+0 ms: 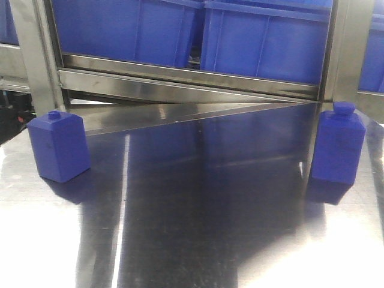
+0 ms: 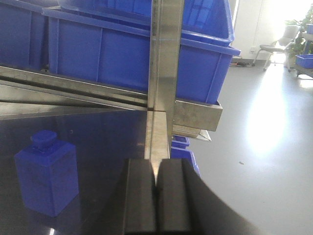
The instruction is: Pick and sort blue part to right shelf
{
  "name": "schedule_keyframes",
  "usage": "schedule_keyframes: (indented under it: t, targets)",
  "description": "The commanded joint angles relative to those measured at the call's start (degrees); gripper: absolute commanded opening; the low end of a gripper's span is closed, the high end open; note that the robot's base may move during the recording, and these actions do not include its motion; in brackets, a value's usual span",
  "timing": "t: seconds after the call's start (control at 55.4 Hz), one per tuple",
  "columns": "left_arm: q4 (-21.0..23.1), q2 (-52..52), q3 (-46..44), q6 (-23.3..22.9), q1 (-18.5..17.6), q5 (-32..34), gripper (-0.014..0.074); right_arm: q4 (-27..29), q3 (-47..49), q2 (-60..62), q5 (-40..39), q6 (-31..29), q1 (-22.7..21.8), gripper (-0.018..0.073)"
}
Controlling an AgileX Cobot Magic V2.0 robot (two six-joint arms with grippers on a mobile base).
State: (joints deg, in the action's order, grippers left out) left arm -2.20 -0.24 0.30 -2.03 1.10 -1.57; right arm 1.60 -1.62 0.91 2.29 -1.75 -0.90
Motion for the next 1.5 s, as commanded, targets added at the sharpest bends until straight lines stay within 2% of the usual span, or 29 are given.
schedule_keyframes:
  t: [0.0, 0.65, 0.776, 0.867, 0.957, 1.047, 1.192, 1.3, 1.39, 1.48]
  targets:
    - [0.4, -1.3, 1.8, -0.1, -0.3, 5.2, 0.0125, -0.5, 0.4, 0.6, -5.1, 0.1, -0.1, 0.0064]
    - [0.4, -1.3, 1.8, -0.1, -0.3, 5.9, 0.0125, -0.5, 0.4, 0.6, -5.1, 0.1, -0.1, 0.0064]
    - [0.4, -1.3, 1.8, -0.1, -0.3, 8.9, 0.0125, -0.5, 0.4, 0.6, -5.1, 0.1, -0.1, 0.0064]
    - [0.8, -1.3, 1.8, -0.2, -0.3, 14.8, 0.0125, -0.5, 0.4, 0.6, -5.1, 0.1, -0.1, 0.0064]
    - [5.0, -1.3, -0.4, -1.9, -0.3, 18.0, 0.0125, -0.5, 0.4, 0.6, -5.1, 0.1, -0.1, 0.0064]
    - [5.3, -0.2, -7.1, -1.9, -0.3, 12.0, 0.0126, -0.5, 0.4, 0.6, -5.1, 0.1, -0.1, 0.0064]
    - [5.1, 5.6, -21.0, -1.9, -0.3, -5.9, 0.0127, -0.5, 0.4, 0.6, -6.0, 0.1, -0.1, 0.0064]
    - [5.1, 12.2, -30.1, -1.8, -0.3, -16.4, 0.0134, -0.5, 0.4, 0.6, -6.0, 0.1, -0.1, 0.0064]
    - [5.7, 19.6, -36.9, -1.5, -0.3, -23.3, 0.0193, -0.5, 0.4, 0.6, -6.0, 0.1, -0.1, 0.0064]
    - [7.1, 25.9, -41.7, 2.0, -0.3, -29.7, 0.0300, -0.5, 0.4, 0.6, -6.0, 0.1, -0.1, 0.0064]
